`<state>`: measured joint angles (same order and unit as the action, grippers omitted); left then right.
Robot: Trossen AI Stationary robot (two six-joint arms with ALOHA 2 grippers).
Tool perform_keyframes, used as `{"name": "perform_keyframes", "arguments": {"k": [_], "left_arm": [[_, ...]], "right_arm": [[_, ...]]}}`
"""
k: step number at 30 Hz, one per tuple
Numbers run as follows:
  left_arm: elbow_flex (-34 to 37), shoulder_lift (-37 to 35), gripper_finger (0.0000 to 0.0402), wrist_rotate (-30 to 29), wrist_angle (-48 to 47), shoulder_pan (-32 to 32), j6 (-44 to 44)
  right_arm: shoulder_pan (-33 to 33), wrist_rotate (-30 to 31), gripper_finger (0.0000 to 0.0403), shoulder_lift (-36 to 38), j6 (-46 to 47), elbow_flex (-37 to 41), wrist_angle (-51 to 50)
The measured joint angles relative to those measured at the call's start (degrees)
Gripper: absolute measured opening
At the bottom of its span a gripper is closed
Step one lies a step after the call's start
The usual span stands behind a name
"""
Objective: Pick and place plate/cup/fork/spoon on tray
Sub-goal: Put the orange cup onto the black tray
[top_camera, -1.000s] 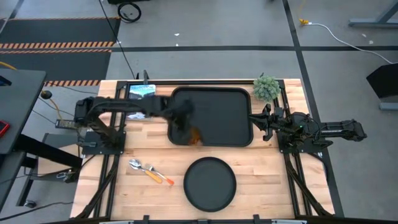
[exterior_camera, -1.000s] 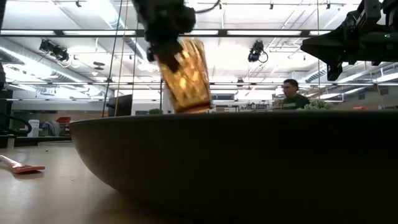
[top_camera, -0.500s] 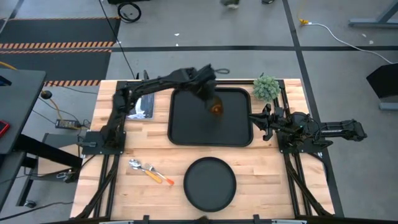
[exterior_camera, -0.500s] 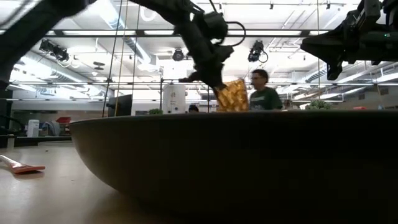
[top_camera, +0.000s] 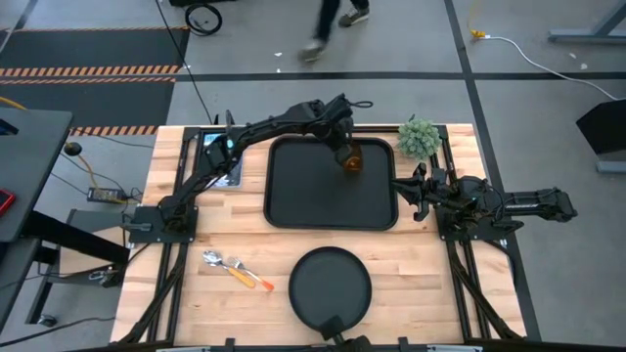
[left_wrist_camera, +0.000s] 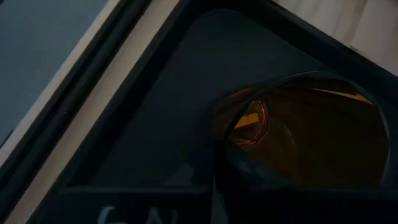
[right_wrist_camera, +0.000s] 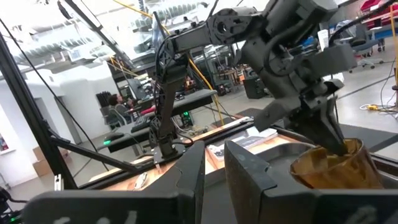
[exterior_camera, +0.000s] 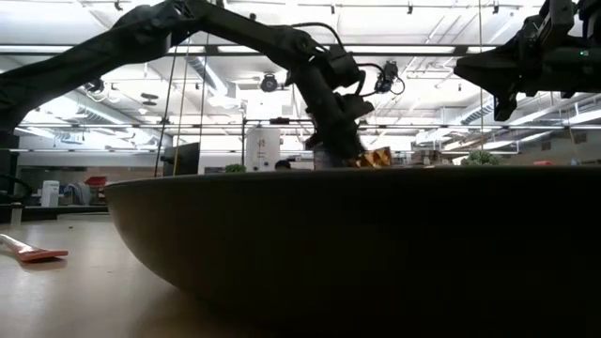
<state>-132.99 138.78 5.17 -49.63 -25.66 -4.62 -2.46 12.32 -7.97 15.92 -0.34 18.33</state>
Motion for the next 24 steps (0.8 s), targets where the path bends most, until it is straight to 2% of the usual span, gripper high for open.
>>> {"name": "perform_keyframes", "arguments": {"k": [15,24], "left_arm": [[-0.1,0.0,0.0023,0.1,0.3,0.2,2.5],[-0.1,0.0,0.0084,-0.9,0.5,0.2,2.5]], "right_arm": [[0.0,0.0,0.0068,0.0,0.0,0.0,0.0],[0.0,0.0,0.0068,0.0,0.0,0.0,0.0]]}}
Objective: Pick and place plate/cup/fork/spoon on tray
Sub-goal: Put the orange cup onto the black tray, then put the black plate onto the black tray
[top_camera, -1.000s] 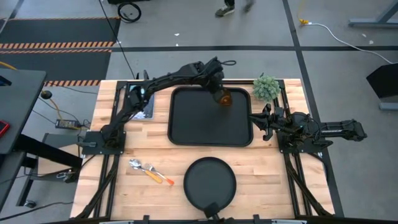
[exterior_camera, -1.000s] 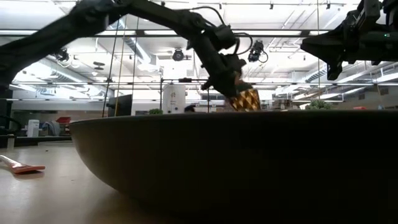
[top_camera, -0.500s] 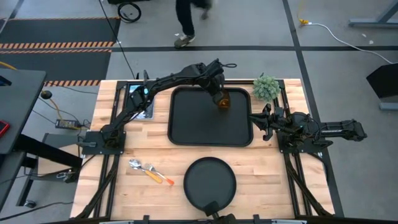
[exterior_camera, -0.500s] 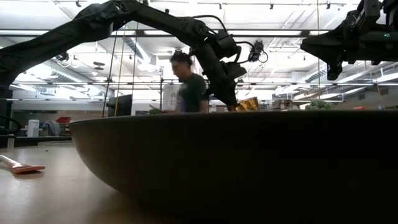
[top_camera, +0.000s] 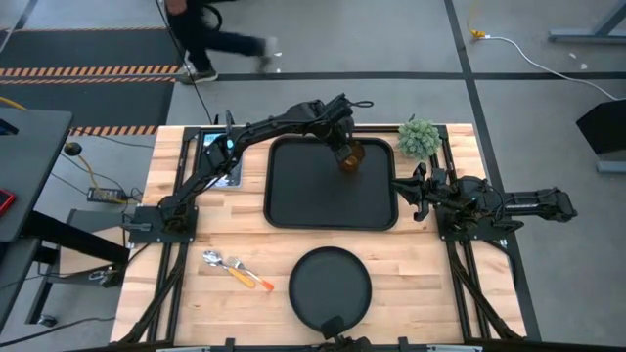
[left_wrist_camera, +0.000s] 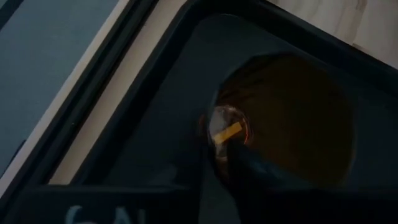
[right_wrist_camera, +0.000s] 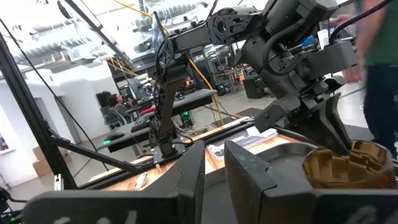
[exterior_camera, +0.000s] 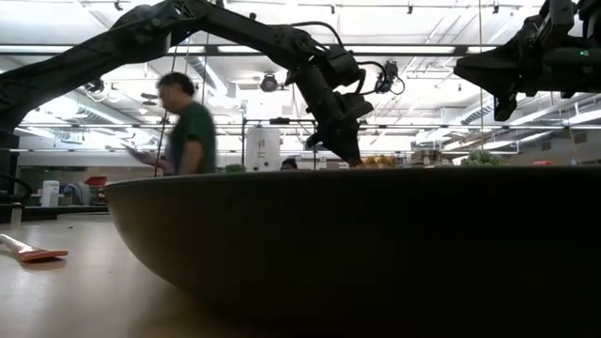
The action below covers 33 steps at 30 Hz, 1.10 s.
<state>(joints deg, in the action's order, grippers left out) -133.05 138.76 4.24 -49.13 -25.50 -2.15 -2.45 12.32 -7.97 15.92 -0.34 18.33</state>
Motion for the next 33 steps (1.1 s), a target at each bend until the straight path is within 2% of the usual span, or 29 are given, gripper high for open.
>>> {"name": "perform_keyframes", "arguments": {"k": [5,11,16,21,24,33], "left_arm": [[0.0,-0.2,0.0107,-0.2,0.0,-0.1,1.5],[0.0,-3.3,0.0112,-0.6,0.6,-0.5,6.7],[0.0,-5.6,0.0110,3.1,-6.4,-0.4,13.5],[1.3,-5.4,0.0101,4.0,-13.0,1.1,13.3],[4.5,-4.9,0.0096,1.4,-11.2,2.0,12.2],[15.6,-4.9,0.0080,-2.0,6.7,3.3,7.8]], "right_arm": [[0.0,0.0,0.0068,0.0,0.0,0.0,0.0],[0.0,0.0,0.0068,0.0,0.0,0.0,0.0],[0.0,0.0,0.0068,0.0,0.0,0.0,0.0],[0.0,0.0,0.0068,0.0,0.0,0.0,0.0],[0.0,0.0,0.0068,0.0,0.0,0.0,0.0],[0.0,0.0,0.0068,0.0,0.0,0.0,0.0]]}}
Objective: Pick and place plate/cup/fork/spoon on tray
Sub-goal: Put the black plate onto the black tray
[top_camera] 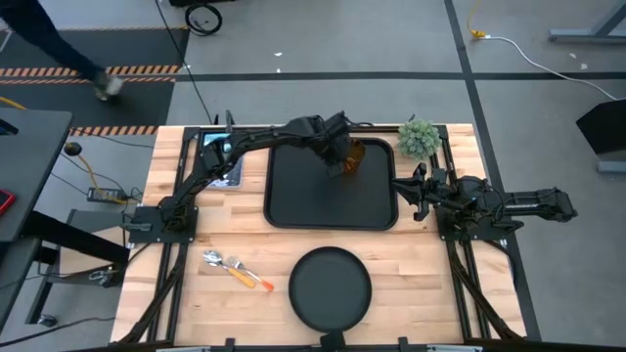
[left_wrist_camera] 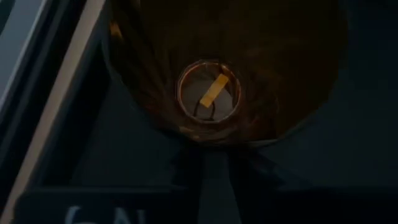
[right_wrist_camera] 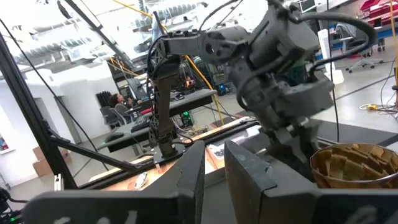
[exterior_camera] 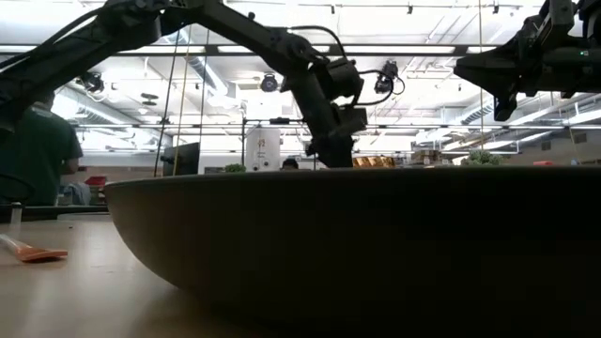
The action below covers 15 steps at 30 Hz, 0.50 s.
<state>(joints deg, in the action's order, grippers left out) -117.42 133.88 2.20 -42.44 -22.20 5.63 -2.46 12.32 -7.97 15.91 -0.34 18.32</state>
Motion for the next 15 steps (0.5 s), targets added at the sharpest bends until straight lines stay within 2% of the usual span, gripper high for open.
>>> {"name": "perform_keyframes", "arguments": {"k": [5,8,15], "left_arm": [[3.2,0.0,0.0077,-2.0,7.1,0.9,-0.5],[3.7,0.0,0.0077,-5.9,8.9,1.8,0.4],[3.6,0.0,0.0077,-7.8,11.8,3.3,3.0]], "right_arm": [[0.0,0.0,0.0068,0.0,0.0,0.0,0.0],[0.0,0.0,0.0068,0.0,0.0,0.0,0.0],[0.0,0.0,0.0068,0.0,0.0,0.0,0.0]]}}
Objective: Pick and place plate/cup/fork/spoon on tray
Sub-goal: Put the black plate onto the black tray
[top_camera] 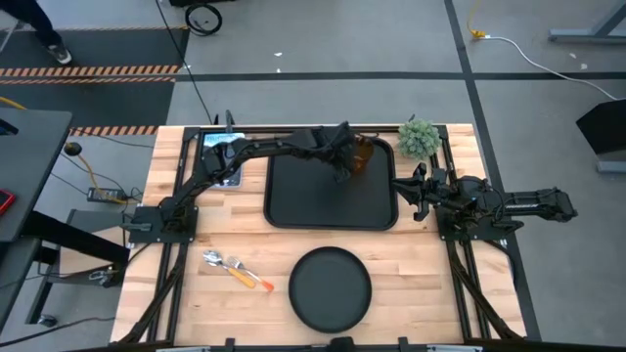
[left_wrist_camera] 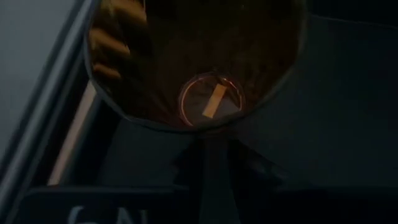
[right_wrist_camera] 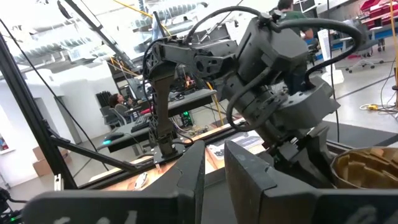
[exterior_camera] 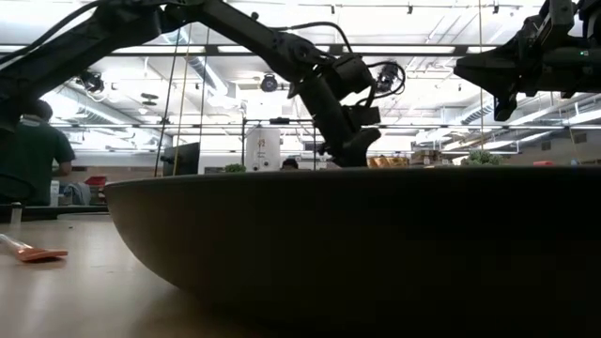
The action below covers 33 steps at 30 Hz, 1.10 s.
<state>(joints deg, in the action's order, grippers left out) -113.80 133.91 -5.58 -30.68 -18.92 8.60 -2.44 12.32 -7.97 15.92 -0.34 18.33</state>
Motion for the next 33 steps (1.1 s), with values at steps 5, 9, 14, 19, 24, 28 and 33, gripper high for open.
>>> {"name": "perform_keyframes", "arguments": {"k": [5,9,14,19,24,28,33], "left_arm": [[0.0,0.0,0.0077,-1.3,1.2,0.6,4.1],[0.0,0.0,0.0077,-0.1,3.1,0.5,5.3],[0.0,0.0,0.0077,0.2,5.1,0.8,9.3],[0.0,0.0,0.0077,3.2,5.1,0.2,1.4],[0.0,0.0,0.0071,2.2,5.8,0.8,-1.0],[0.0,0.0,0.0058,-0.4,7.8,0.9,-4.2],[0.0,0.1,0.0042,-1.0,10.6,0.2,-6.4]], "right_arm": [[0.0,0.0,0.0068,0.0,0.0,0.0,0.0],[0.0,0.0,0.0068,0.0,0.0,0.0,0.0],[0.0,0.0,0.0068,0.0,0.0,0.0,0.0],[0.0,0.0,0.0068,0.0,0.0,0.0,0.0],[0.0,0.0,0.0068,0.0,0.0,0.0,0.0],[0.0,0.0,0.0068,0.0,0.0,0.0,0.0],[0.0,0.0,0.0068,0.0,0.0,0.0,0.0]]}}
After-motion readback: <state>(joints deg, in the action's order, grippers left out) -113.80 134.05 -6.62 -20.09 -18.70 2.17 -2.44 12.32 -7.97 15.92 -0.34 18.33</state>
